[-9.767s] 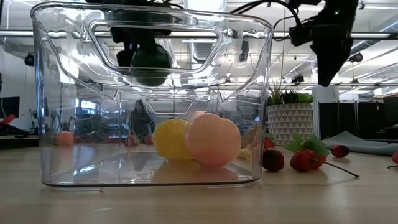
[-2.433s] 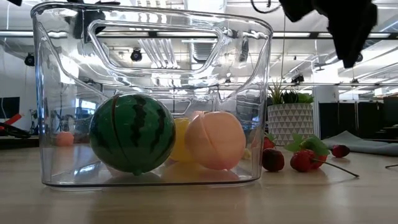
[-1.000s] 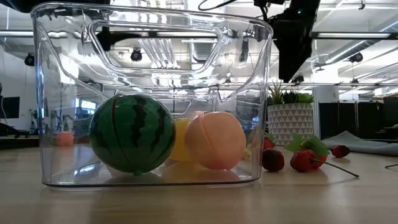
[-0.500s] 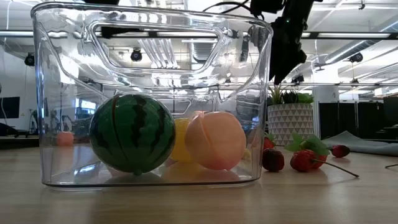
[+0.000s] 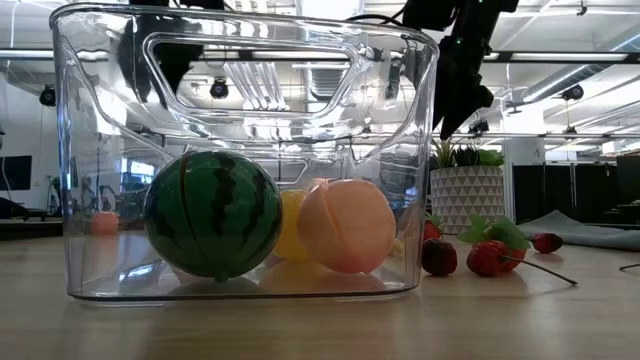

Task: Pick and placing Produce into tupperware
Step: Put the orange pumpkin into the transparent bin

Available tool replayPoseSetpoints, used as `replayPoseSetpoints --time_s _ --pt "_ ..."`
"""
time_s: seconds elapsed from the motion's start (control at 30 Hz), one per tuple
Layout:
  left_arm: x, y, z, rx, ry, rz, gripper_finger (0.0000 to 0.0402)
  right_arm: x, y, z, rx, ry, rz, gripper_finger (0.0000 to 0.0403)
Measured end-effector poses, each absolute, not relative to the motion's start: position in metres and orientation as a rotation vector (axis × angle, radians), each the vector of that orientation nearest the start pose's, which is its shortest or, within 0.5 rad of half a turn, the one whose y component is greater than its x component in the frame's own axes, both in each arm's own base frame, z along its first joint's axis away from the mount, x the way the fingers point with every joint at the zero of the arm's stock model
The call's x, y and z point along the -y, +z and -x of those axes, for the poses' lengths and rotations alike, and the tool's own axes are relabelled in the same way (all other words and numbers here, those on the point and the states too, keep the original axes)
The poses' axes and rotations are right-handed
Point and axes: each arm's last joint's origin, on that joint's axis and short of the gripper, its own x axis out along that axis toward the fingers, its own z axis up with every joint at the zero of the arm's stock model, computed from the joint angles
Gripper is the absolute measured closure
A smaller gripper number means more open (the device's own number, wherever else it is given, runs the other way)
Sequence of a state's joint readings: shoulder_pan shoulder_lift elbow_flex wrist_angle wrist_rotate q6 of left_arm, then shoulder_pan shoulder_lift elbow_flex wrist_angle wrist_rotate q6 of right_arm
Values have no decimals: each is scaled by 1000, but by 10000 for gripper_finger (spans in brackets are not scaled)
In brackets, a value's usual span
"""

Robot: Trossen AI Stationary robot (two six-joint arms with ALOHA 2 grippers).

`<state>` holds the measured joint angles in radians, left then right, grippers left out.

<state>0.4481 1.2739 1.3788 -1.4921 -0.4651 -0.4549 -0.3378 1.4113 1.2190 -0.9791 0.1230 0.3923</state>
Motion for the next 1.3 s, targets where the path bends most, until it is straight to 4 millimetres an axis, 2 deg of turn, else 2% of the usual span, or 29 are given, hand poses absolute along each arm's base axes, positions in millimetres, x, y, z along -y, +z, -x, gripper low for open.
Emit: replayPoseSetpoints --time_s 0.17,0.4,0.57,0.93,1.13,1.3 --pt "-107 325 -186 -1505 918 284 20 92 287 -251 -1083 -632 -467 163" --pt "-126 294 -206 -1708 820 231 20 92 287 -251 -1084 -631 -467 165" --pt "-144 269 -208 -1836 701 313 20 91 287 -251 -1089 -613 -480 163" --pt "-190 220 -184 -2086 481 406 20 91 287 -251 -1089 -610 -482 165" --pt "-195 188 -167 -2243 449 403 20 91 287 -251 -1088 -612 -480 163" --pt "-190 167 -159 -2262 438 415 20 91 287 -251 -1086 -616 -478 165"
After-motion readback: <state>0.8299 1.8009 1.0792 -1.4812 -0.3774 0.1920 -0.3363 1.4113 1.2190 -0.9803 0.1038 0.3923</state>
